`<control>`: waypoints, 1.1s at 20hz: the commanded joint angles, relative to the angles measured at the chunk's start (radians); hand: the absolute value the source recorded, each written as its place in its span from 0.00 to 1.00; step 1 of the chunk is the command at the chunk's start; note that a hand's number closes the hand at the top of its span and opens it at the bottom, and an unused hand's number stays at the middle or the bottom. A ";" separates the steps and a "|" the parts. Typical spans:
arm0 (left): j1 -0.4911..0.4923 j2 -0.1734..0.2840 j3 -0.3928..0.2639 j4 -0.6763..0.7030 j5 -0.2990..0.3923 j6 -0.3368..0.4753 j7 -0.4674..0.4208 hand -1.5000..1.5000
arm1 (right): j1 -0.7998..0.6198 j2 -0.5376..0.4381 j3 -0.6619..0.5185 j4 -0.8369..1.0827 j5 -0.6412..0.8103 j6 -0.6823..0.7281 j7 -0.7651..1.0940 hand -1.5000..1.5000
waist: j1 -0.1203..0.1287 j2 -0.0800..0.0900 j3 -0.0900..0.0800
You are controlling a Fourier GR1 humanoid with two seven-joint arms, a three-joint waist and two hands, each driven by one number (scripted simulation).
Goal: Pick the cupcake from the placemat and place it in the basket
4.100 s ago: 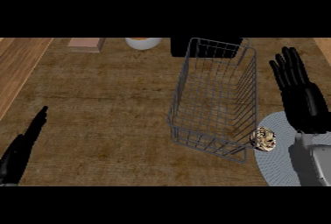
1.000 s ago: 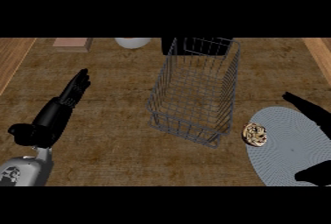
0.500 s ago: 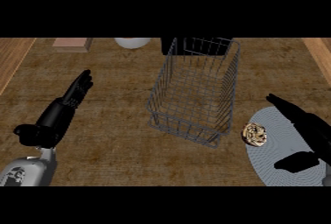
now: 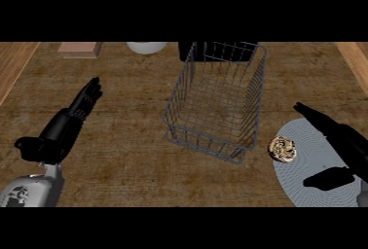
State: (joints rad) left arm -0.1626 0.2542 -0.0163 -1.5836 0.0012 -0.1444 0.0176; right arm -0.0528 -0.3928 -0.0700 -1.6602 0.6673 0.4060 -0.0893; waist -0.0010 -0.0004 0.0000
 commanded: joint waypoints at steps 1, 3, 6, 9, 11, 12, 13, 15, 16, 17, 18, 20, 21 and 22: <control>0.026 -0.008 0.029 -0.024 0.009 -0.043 0.014 0.50 | 0.041 0.036 0.010 -0.054 0.035 0.009 0.021 0.00 | 0.000 0.000 0.000; 0.015 -0.001 0.046 0.002 -0.015 -0.052 -0.013 0.50 | 0.016 0.016 -0.009 -0.037 0.044 0.035 0.016 0.00 | 0.000 0.000 0.000; 0.018 0.010 0.060 -0.040 0.008 -0.069 0.024 0.50 | -0.009 0.045 0.047 0.049 0.121 -0.019 0.010 0.00 | 0.003 0.000 0.000; -0.026 -0.039 0.040 0.027 -0.038 -0.047 0.001 0.50 | -0.008 0.035 0.029 0.029 0.134 0.006 0.012 0.00 | 0.000 0.001 0.000; 0.021 -0.039 0.037 0.031 -0.079 -0.038 -0.055 0.50 | 0.034 0.073 0.067 -0.006 0.166 -0.018 0.032 0.00 | -0.001 0.000 0.000; -0.010 -0.037 0.063 0.011 -0.011 -0.068 0.010 0.50 | -0.001 0.088 0.083 -0.027 0.182 0.013 0.101 0.00 | 0.000 0.000 0.000; -0.060 -0.022 0.079 0.083 -0.041 -0.060 -0.042 0.50 | 0.005 0.110 0.107 0.067 0.217 -0.069 0.037 0.00 | 0.000 0.001 0.000; 0.023 -0.048 0.068 -0.036 -0.022 -0.065 0.024 0.50 | 0.057 0.106 0.095 -0.029 0.206 -0.023 0.061 0.00 | 0.000 0.000 0.000; 0.035 -0.064 0.025 -0.096 -0.057 -0.043 0.059 0.50 | 0.046 0.102 0.100 0.073 0.242 -0.100 -0.001 0.00 | 0.002 0.000 0.000; -0.056 -0.014 0.108 0.057 -0.014 -0.090 -0.013 0.50 | -0.006 0.118 0.092 0.142 0.252 -0.132 -0.002 0.00 | 0.001 0.001 0.000; -0.022 -0.062 0.067 0.007 -0.054 -0.047 0.007 0.50 | -0.057 0.104 0.062 0.072 0.208 -0.008 0.072 0.00 | 0.001 0.000 0.000; -0.029 -0.071 0.052 0.036 -0.069 -0.052 -0.018 0.50 | 0.008 0.124 0.093 0.177 0.268 -0.150 -0.022 0.00 | 0.000 0.001 0.000; -0.040 -0.062 0.073 0.049 -0.062 -0.067 -0.010 0.50 | -0.036 0.127 0.077 0.132 0.249 -0.071 0.043 0.00 | 0.000 0.000 0.000; -0.058 -0.060 0.081 0.054 -0.036 -0.082 0.005 0.50 | -0.014 0.137 0.098 0.131 0.276 -0.092 0.053 0.00 | 0.000 0.000 0.000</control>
State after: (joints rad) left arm -0.1832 0.2004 0.0505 -1.5670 -0.0457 -0.2096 0.0186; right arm -0.0605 -0.2779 0.0122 -1.5536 0.9048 0.3273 -0.0598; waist -0.0003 0.0000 0.0000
